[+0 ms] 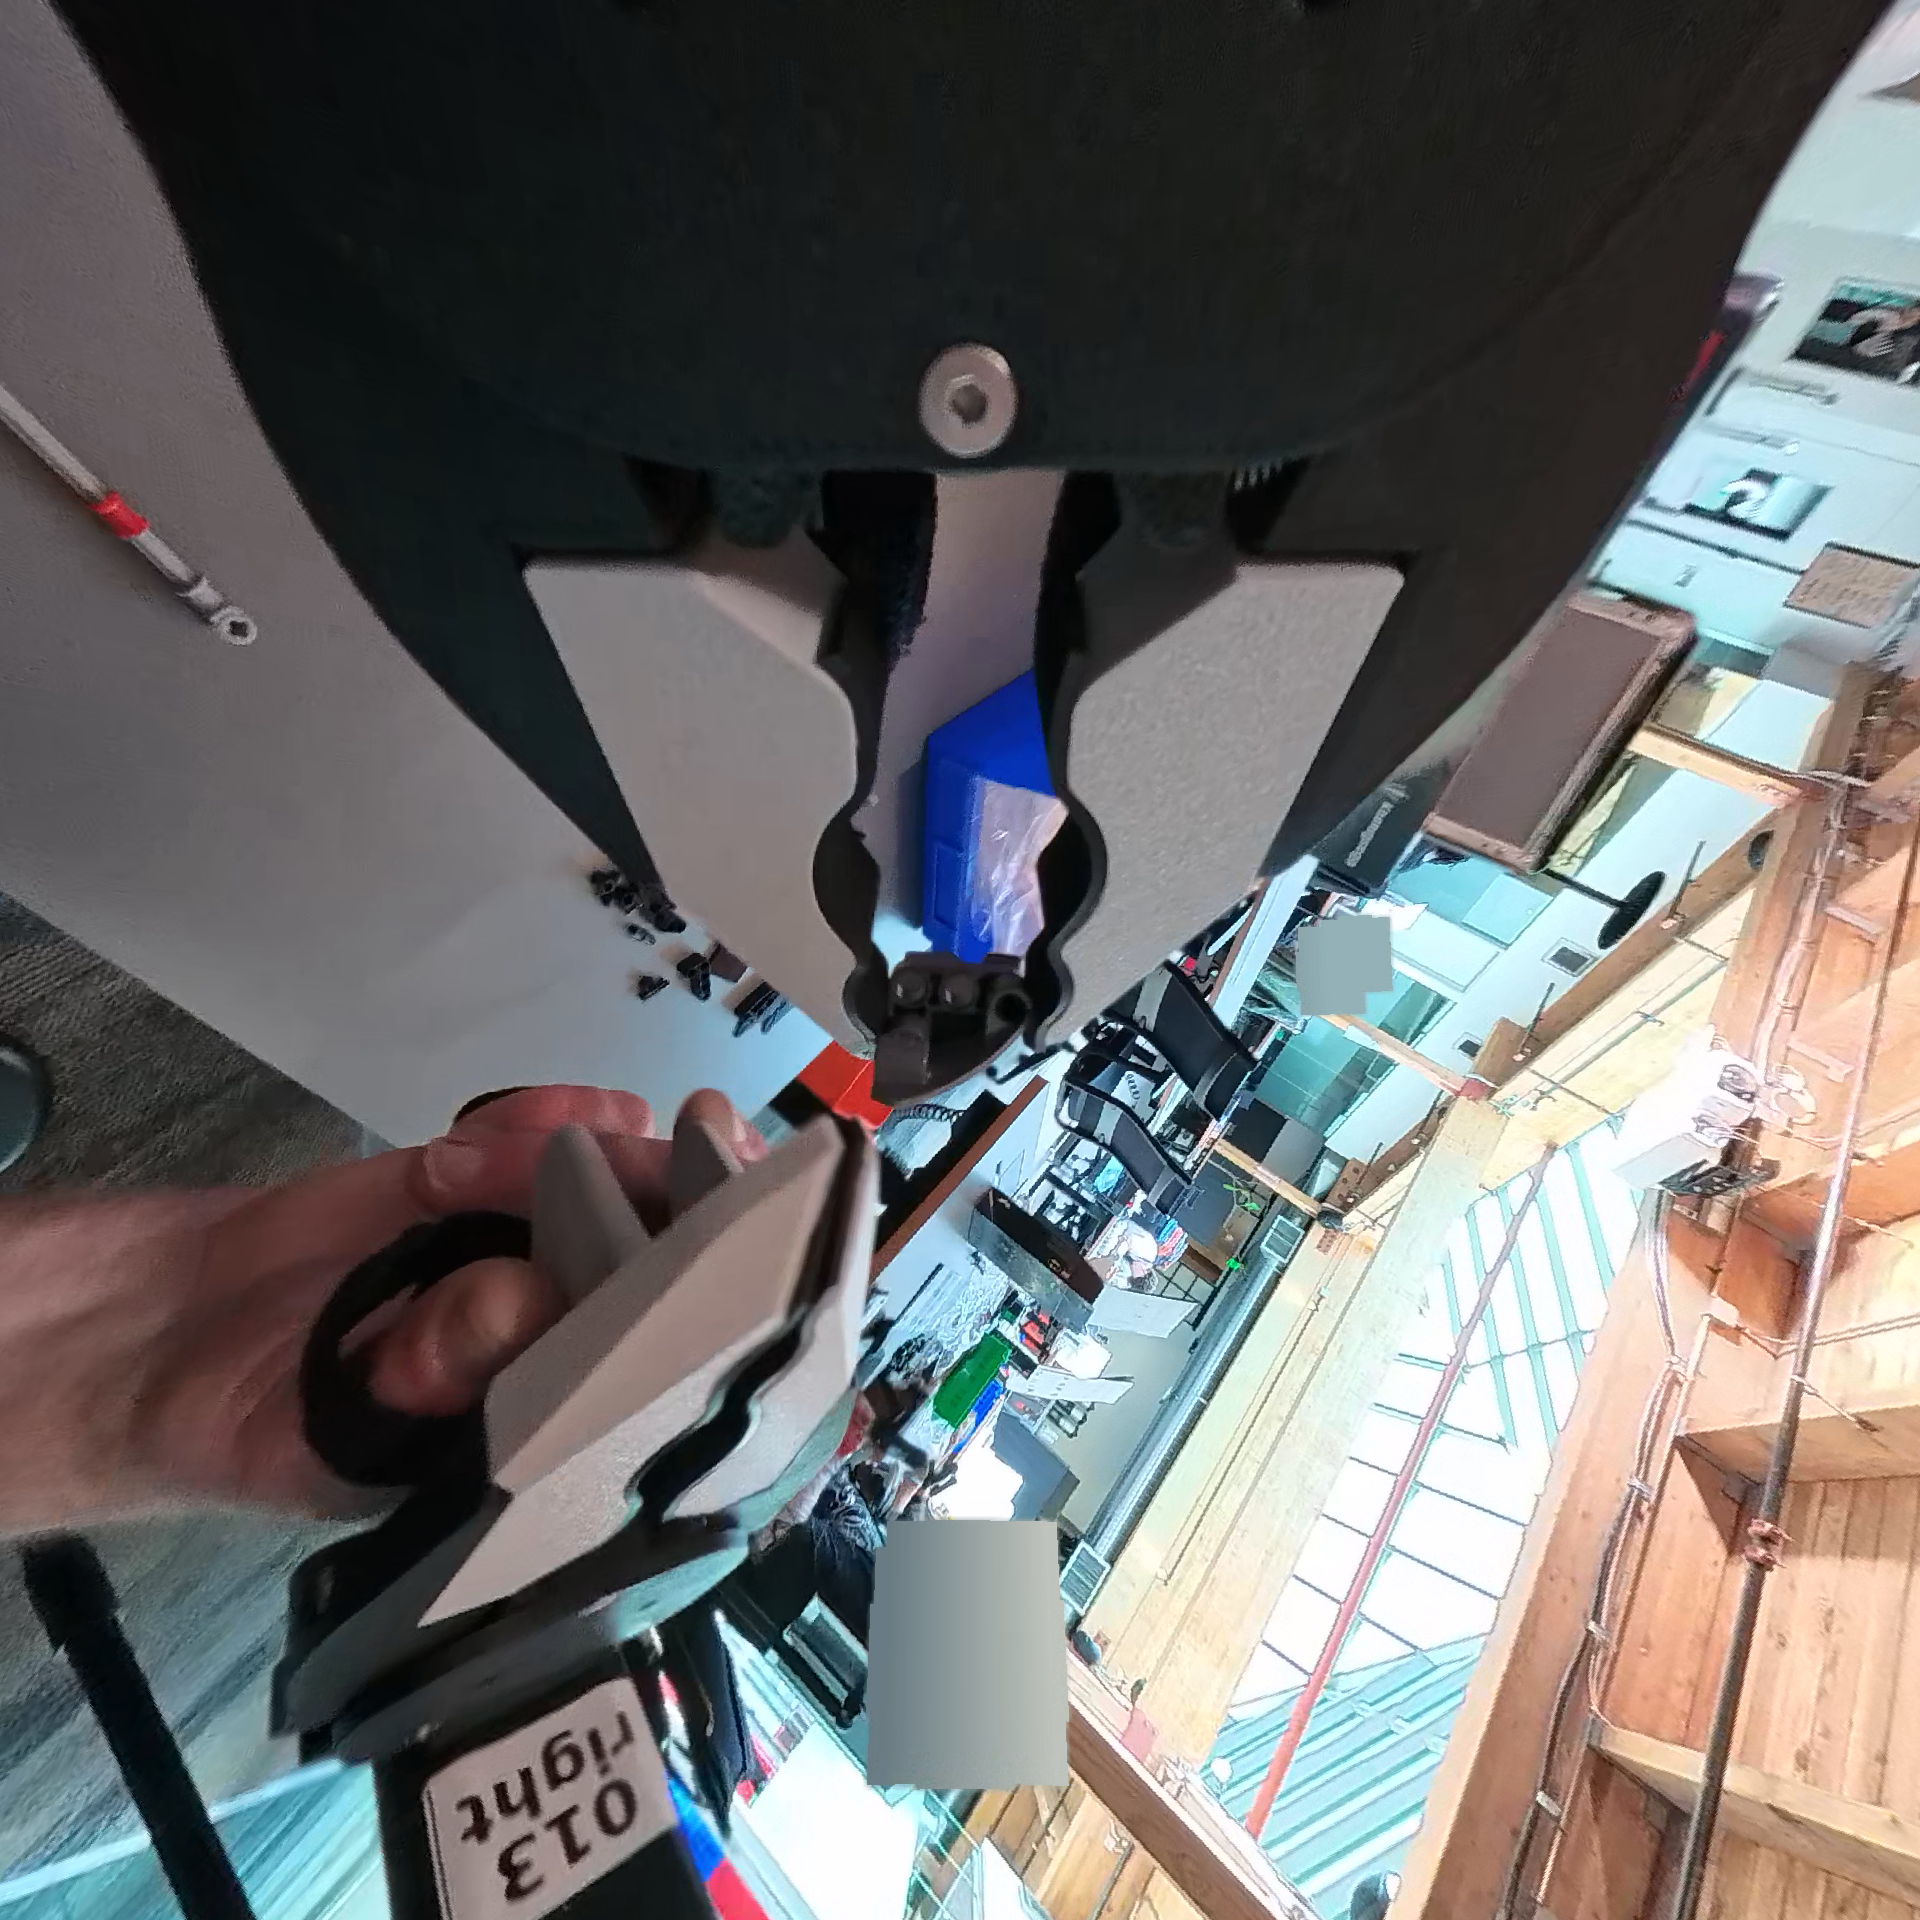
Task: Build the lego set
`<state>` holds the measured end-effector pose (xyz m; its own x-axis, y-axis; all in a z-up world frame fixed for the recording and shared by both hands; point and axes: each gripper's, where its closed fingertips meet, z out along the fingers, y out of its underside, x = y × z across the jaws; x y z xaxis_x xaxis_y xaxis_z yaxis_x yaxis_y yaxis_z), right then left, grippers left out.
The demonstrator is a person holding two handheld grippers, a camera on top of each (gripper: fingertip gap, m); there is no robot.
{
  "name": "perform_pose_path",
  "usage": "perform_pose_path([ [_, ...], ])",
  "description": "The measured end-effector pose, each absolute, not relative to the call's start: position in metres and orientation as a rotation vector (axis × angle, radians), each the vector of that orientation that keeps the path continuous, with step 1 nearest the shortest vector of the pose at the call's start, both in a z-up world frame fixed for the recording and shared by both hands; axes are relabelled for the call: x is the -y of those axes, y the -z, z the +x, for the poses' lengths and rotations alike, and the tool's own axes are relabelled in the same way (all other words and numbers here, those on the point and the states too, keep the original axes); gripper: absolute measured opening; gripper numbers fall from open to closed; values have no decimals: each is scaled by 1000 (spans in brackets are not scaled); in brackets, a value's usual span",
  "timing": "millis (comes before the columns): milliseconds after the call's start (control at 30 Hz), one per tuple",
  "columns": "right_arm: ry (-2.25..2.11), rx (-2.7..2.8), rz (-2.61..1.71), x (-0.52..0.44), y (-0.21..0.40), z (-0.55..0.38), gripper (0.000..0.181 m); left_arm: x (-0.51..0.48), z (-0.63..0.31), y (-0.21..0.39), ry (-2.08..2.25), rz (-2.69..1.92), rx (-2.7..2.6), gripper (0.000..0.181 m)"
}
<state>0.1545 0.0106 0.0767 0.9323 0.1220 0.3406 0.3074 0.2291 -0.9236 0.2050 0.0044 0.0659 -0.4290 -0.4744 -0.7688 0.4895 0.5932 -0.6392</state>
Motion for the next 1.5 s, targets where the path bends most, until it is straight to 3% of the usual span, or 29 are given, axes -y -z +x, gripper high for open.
perform_pose_path([
  [167, 190, 257, -1298, 6, -83, 189, 0, -5, 199, -72, 1245, -16, -1724, 23],
  [500, 681, 390, -1431, -11, -51, 208, 40, -3, 193, -82, 1500, -90, -1748, 23],
  [600, 879, 410, -1427, -18, -52, 212, 36, 0, 191, -82, 1562, -109, -1754, 23],
  [700, 964, 382, -1409, -18, -55, 219, 4, 1, 191, -80, 1580, -115, -1757, 23],
  [933, 1014, 401, -1448, -20, -50, 224, 0, -6, 197, -79, 1421, -97, -1748, 31],
  [1100, 1109, 461, -1483, -18, -47, 230, 0, -10, 197, -77, 1006, 59, -1728, 33],
  [1200, 1172, 545, -1521, -20, -40, 231, 0, -11, 197, -63, 700, 173, -1747, 24],
  [1500, 1272, 751, -1559, -18, -36, 233, 0, -15, 200, -43, 469, 238, -1797, 8],
])
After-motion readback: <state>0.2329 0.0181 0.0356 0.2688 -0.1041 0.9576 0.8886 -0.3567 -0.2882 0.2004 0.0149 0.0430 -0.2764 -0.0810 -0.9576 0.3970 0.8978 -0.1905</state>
